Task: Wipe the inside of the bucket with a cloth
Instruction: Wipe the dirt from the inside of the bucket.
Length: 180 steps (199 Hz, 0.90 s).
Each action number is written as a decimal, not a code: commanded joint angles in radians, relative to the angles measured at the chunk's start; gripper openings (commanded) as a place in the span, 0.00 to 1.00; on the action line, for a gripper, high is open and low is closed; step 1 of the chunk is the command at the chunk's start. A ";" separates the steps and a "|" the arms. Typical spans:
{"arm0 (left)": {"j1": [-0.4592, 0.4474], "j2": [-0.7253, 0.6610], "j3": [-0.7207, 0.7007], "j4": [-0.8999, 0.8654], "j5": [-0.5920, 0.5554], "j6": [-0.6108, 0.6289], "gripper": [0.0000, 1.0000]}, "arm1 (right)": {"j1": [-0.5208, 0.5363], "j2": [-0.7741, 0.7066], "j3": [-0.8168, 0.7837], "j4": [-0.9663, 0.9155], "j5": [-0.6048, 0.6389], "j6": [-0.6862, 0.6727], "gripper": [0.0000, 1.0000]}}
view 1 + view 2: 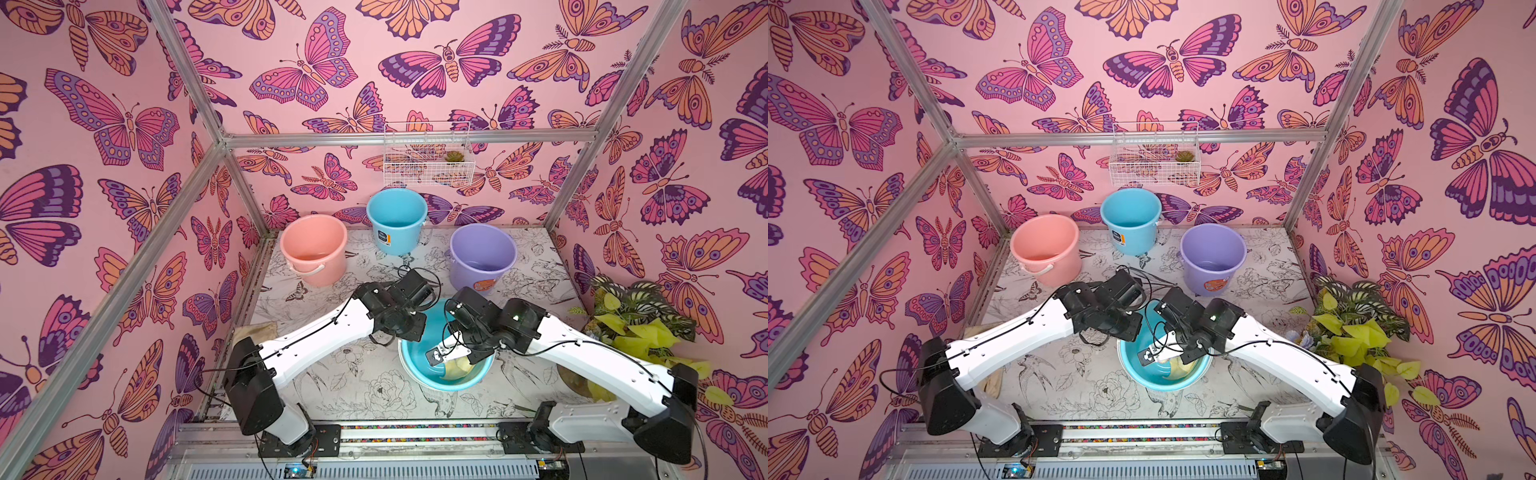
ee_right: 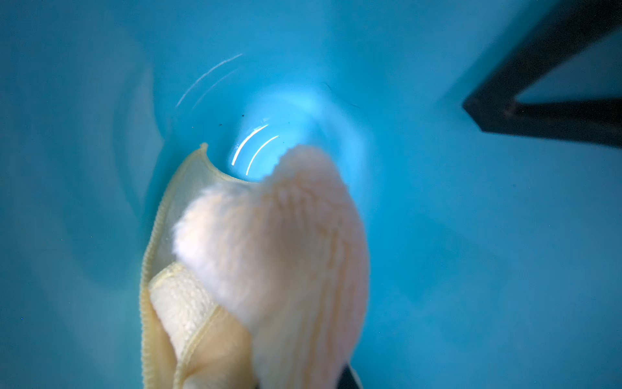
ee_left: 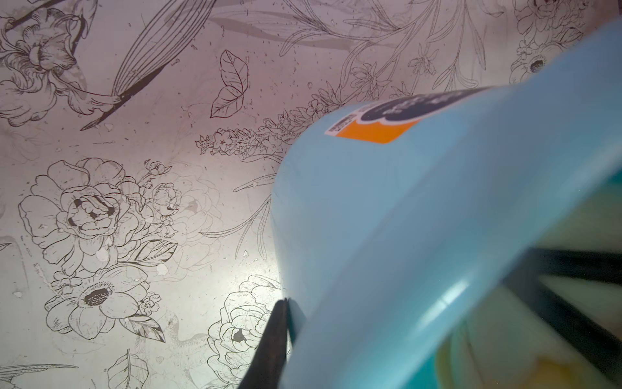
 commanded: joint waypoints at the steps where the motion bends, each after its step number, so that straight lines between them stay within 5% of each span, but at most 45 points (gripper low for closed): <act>1: 0.004 -0.036 0.020 0.023 -0.017 0.003 0.00 | 0.007 -0.034 0.047 -0.069 -0.050 0.194 0.00; 93: 0.004 -0.025 0.020 0.026 -0.033 0.003 0.00 | 0.016 -0.004 0.273 -0.289 -0.024 1.050 0.00; 180: 0.008 -0.018 0.029 0.026 -0.024 0.003 0.00 | 0.016 0.100 0.243 -0.394 -0.190 1.376 0.00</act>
